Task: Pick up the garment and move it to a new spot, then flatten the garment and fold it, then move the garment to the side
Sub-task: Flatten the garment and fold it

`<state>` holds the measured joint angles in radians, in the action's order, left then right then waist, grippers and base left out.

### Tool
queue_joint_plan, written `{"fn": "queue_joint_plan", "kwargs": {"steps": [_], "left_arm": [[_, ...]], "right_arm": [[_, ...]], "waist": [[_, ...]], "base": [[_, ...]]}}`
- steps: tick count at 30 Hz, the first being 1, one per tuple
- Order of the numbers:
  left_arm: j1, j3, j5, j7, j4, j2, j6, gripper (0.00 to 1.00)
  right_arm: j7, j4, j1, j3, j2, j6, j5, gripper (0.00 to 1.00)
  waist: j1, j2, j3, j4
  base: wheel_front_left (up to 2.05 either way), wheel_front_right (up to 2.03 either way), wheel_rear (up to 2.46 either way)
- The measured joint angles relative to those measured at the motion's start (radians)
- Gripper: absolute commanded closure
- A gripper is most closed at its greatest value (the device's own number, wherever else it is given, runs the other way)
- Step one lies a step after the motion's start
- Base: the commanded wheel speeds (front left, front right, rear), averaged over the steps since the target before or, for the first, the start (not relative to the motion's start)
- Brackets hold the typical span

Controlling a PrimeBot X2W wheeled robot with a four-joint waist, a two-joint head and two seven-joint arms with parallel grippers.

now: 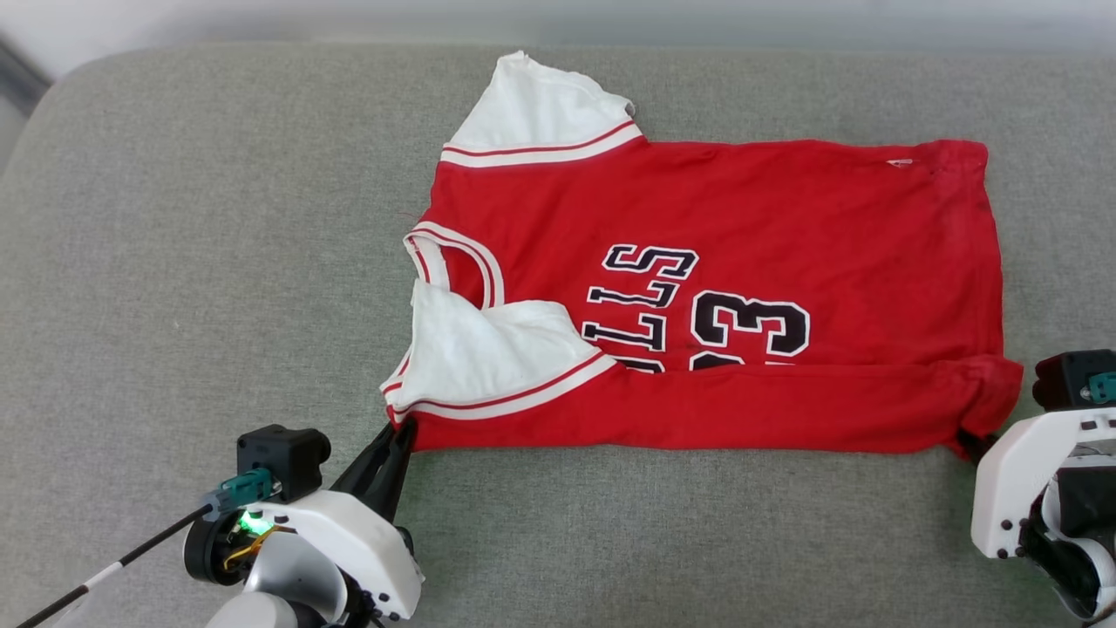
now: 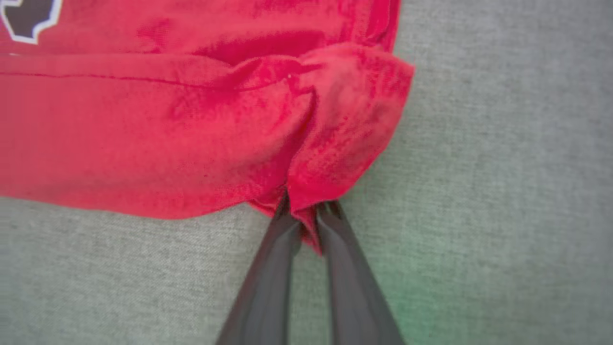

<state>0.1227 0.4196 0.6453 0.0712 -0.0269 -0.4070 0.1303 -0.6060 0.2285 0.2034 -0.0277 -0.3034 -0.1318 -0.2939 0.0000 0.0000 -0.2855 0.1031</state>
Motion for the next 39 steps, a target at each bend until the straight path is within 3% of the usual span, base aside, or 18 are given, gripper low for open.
{"fn": "queue_joint_plan", "kwargs": {"steps": [7, 15, 25, 26, 27, 28, 29, 33, 39], "left_arm": [[-0.04, 0.01, 0.0, 0.008, 0.073, -0.048, -0.022, 1.0], [-0.151, 0.03, 0.011, 0.046, 0.067, -0.106, -0.033, 1.0], [-0.211, 0.07, 0.028, 0.062, 0.089, -0.083, -0.03, 1.0], [-0.21, 0.073, 0.027, 0.059, 0.098, -0.08, -0.03, 0.78], [-0.208, 0.076, 0.025, 0.055, 0.108, -0.077, -0.031, 0.25], [-0.205, 0.077, 0.025, 0.049, 0.115, -0.072, -0.033, 0.0], [-0.201, 0.078, 0.025, 0.044, 0.123, -0.069, -0.033, 0.0], [-0.186, 0.067, 0.025, -0.002, 0.138, -0.054, -0.043, 0.0], [-0.142, 0.014, -0.007, -0.171, 0.135, -0.053, -0.049, 0.0]], "right_arm": [[-0.024, 0.005, -0.044, 0.008, -0.032, 0.0, -0.044, 1.0], [-0.119, -0.109, -0.182, 0.001, -0.096, 0.0, -0.099, 1.0], [-0.17, -0.18, -0.311, -0.034, -0.088, 0.0, -0.11, 1.0], [-0.168, -0.174, -0.311, -0.031, -0.082, 0.0, -0.11, 1.0], [-0.164, -0.167, -0.31, -0.028, -0.078, 0.0, -0.11, 1.0], [-0.157, -0.162, -0.309, -0.023, -0.076, 0.001, -0.11, 0.68], [-0.144, -0.157, -0.306, -0.019, -0.075, 0.001, -0.109, 0.0], [-0.11, -0.138, -0.285, -0.016, -0.063, 0.001, -0.107, 0.0], [-0.011, -0.197, -0.234, -0.044, -0.053, 0.001, -0.142, 0.0]], "waist": [[0.0001, 0.0, 0.077, -0.024], [0.0001, 0.0, 0.151, -0.054], [0.0001, 0.0, 0.146, -0.059], [0.0001, 0.0, 0.145, -0.059], [0.0001, 0.0, 0.145, -0.058], [0.0001, 0.0, 0.145, -0.058], [0.0001, 0.0, 0.146, -0.057], [0.0001, 0.0, 0.154, -0.055], [0.0001, 0.0, 0.172, -0.057]], "base": [[0.0, 0.0, 0.0], [0.0, 0.0, 0.0], [0.0, 0.0, 0.0], [0.0, 0.0, 0.0], [0.0, 0.0, 0.0], [0.0, 0.0, 0.0], [0.0, 0.0, 0.0], [0.0, 0.0, 0.0], [0.0, 0.0, 0.0]]}}
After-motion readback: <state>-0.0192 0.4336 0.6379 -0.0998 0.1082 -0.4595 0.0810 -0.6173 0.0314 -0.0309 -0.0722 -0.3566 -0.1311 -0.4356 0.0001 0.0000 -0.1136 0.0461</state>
